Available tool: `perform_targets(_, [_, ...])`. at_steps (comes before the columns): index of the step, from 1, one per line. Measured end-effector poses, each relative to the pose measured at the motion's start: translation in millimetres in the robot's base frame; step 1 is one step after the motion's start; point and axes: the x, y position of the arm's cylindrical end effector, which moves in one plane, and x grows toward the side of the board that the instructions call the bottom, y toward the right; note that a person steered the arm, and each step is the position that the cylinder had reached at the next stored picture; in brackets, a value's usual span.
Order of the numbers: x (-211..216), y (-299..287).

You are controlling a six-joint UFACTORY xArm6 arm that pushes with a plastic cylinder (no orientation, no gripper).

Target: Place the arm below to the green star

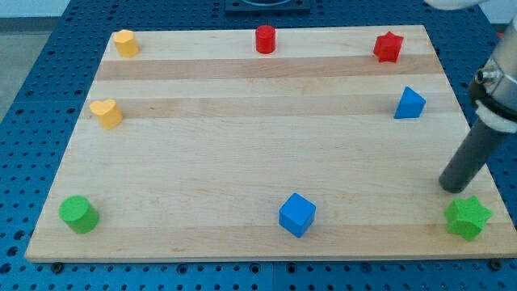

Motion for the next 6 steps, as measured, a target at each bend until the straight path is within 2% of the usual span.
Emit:
perform_targets(1, [3.9, 52.1])
perform_targets(2, [33.4, 95.8])
perform_targets(3, [66.1, 97.8])
perform_targets(4, [84.4, 73.8])
perform_targets(6, [85.4, -51.2])
